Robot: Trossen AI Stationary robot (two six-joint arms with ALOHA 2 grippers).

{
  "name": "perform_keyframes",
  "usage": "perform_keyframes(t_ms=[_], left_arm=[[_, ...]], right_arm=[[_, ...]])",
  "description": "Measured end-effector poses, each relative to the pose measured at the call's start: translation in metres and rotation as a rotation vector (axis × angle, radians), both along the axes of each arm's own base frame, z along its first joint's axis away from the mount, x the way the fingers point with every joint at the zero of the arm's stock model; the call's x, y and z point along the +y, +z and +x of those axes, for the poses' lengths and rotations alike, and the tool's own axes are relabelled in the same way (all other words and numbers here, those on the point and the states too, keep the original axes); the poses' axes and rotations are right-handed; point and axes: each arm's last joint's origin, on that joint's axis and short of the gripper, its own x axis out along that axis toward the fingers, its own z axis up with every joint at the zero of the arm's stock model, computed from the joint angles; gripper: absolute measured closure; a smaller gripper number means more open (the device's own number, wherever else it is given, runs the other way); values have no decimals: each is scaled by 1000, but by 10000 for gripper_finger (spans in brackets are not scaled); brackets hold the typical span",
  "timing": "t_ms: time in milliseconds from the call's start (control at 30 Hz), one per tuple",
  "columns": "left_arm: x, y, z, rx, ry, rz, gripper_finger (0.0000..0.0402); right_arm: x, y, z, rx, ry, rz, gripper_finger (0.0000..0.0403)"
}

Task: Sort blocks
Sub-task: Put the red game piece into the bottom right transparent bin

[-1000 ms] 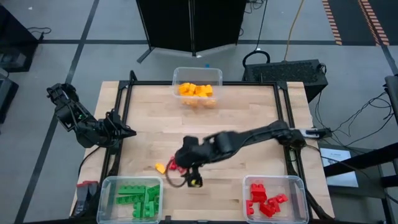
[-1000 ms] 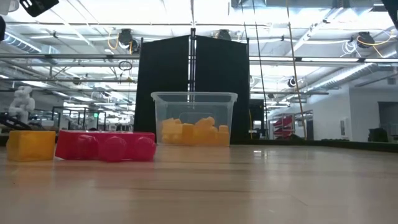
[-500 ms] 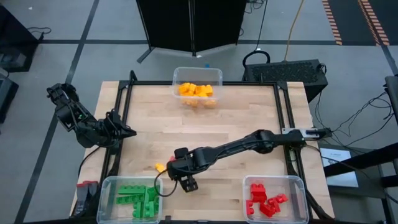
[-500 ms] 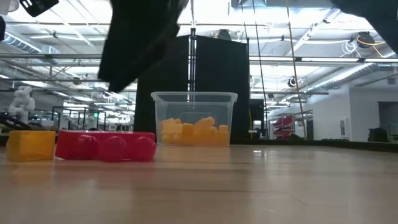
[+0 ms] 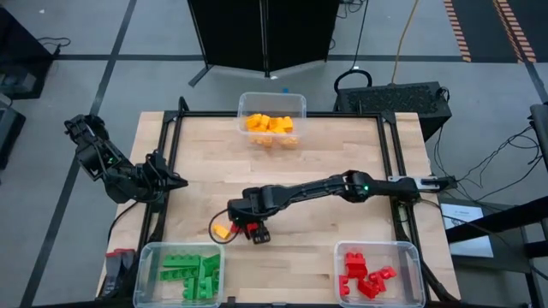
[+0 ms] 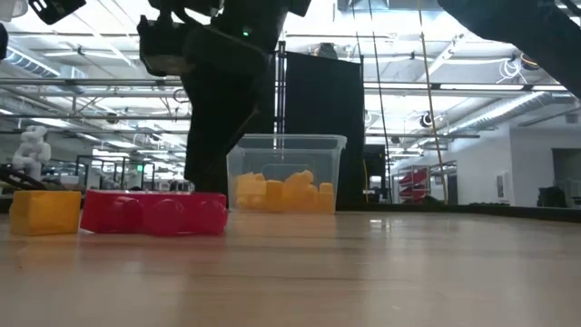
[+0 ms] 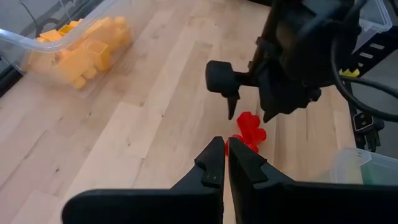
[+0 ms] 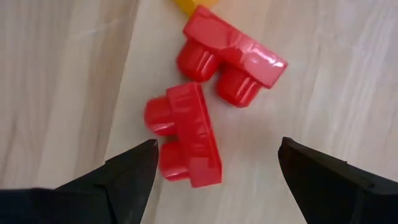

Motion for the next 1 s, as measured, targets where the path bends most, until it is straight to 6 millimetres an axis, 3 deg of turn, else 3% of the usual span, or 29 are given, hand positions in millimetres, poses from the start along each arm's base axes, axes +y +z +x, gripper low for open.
perform_keyframes(t_ms=[267, 433, 600, 767, 1000], left_arm=[[0, 0, 0, 7, -9, -5, 398], [0, 0, 0, 10, -22, 10, 398], [-1, 0, 0, 16, -29, 2, 398], [-1, -1, 0, 22, -36, -5, 398], [-1, -1, 0, 23, -37, -7, 398]], right_arm=[[2, -5, 2, -1, 33, 23, 78], [-3, -30, 4, 74, -12, 23, 87], [-3, -42, 3, 115, -8, 33, 134], [-3, -45, 3, 131, -26, 37, 217], [-2, -44, 2, 137, -73, 50, 225]])
